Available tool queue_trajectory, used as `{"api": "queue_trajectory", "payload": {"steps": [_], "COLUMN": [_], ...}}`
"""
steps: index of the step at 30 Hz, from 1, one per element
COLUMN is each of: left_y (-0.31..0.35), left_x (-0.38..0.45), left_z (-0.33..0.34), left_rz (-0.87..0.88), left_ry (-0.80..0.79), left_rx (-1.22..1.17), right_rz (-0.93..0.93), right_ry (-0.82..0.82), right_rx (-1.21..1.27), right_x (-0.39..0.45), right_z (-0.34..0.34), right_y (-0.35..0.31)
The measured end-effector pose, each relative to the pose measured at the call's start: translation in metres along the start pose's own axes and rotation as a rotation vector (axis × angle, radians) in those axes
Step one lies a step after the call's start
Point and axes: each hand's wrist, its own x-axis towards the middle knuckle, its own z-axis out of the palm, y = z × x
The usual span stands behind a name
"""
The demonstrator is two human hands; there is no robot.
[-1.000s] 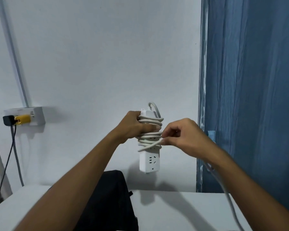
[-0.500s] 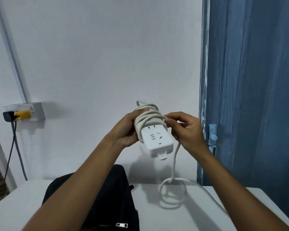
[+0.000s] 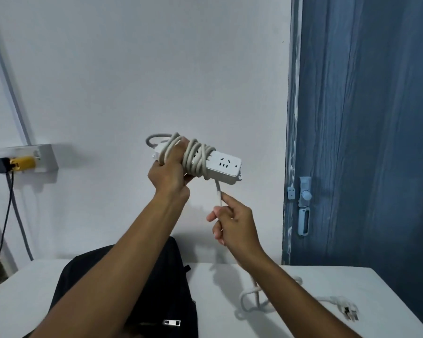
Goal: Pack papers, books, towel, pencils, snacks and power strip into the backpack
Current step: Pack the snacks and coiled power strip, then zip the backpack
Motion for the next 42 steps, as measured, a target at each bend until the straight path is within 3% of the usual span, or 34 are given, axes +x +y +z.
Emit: {"api": "queue_trajectory", "payload": {"steps": [5,10,15,18,22,26,30,36,42], "left_y": [-0.010,-0.013,-0.009,0.004,0.015,0.017,0.007,-0.002,0.013], "left_x": [0.002,-0.002,-0.014,-0.007,0.000,-0.001,-0.004,-0.011,-0.016], "left_z": [-0.010,-0.019,-0.019,-0.020,-0.030,-0.043,-0.048,-0.039,-0.015], "left_rz": [0.324,0.562,0.775,0.624,0.293,-0.031,-0.381,-0.465,-0.294], "left_ry": [0.019,-0.081,-0.277,-0.374,-0.522,-0.536,-0.532,-0.438,-0.207], "left_rx": [0.151,0.354,0.730,0.915,0.914,0.722,0.370,0.030,-0.165], "right_rz": [-0.051,-0.082,-0.186,-0.262,-0.266,-0.272,-0.319,-0.371,-0.100], "right_ry": [-0.048,-0.137,-0.176,-0.191,-0.321,-0.367,-0.359,-0.212,-0.186], "right_rx": [-0.330,-0.517,-0.729,-0.851,-0.917,-0.699,-0.426,-0.191,-0.329], "right_x": [-0.005,-0.010,-0.001,0.004,0.013,0.028,0.032,0.032,0.013], "right_z": [-0.001,-0.005,-0.015,-0.028,-0.051,-0.075,-0.075,-0.058,-0.045], "right_y": [-0.012,-0.025,-0.051,-0.067,-0.081,-0.066,-0.039,-0.009,0.065]}}
